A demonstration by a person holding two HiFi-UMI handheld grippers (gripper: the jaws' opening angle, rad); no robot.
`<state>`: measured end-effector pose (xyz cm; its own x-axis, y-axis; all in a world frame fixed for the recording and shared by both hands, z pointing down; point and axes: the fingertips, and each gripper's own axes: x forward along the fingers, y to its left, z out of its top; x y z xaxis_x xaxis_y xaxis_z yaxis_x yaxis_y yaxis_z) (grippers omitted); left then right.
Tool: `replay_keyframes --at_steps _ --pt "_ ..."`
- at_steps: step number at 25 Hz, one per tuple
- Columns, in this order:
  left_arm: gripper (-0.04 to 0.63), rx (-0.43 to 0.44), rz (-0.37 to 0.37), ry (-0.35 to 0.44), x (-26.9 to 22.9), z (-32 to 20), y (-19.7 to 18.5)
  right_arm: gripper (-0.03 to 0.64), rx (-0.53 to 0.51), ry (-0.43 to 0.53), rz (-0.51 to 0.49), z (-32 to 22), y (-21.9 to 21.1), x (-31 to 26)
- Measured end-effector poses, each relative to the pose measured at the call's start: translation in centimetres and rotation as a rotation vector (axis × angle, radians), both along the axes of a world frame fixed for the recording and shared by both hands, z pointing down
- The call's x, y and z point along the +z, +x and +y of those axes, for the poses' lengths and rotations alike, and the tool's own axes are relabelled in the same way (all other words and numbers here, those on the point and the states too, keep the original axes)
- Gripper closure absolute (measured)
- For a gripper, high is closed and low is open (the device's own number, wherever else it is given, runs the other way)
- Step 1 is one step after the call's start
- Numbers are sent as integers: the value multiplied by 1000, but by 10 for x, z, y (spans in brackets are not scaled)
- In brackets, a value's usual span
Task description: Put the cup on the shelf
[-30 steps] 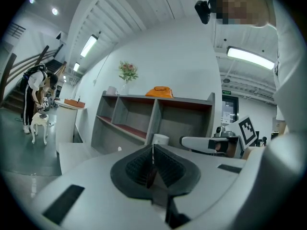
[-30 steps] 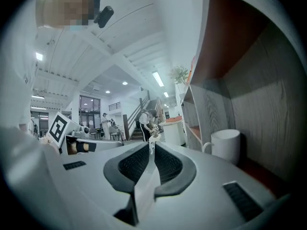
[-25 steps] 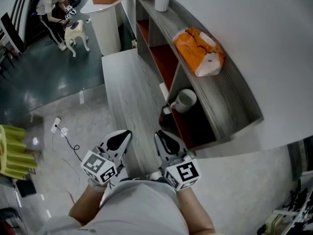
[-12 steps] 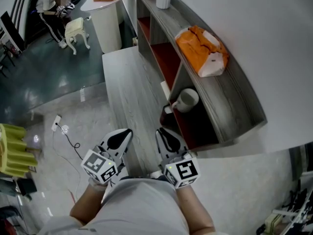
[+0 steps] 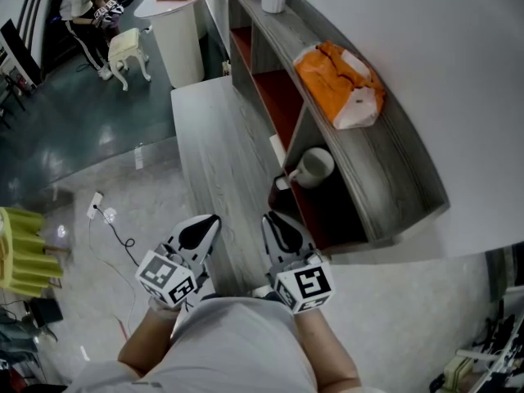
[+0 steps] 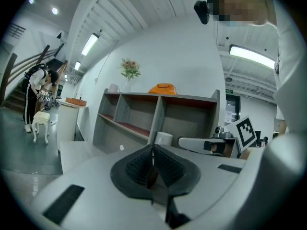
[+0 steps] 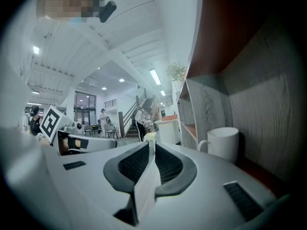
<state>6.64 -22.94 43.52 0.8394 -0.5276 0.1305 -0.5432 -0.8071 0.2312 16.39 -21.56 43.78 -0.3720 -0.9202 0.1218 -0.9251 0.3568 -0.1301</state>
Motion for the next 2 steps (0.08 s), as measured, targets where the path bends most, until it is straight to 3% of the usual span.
replay_keyframes --at_steps 2 --pt "577 -2 0 0 0 0 -1 572 0 -2 1 0 -1 0"
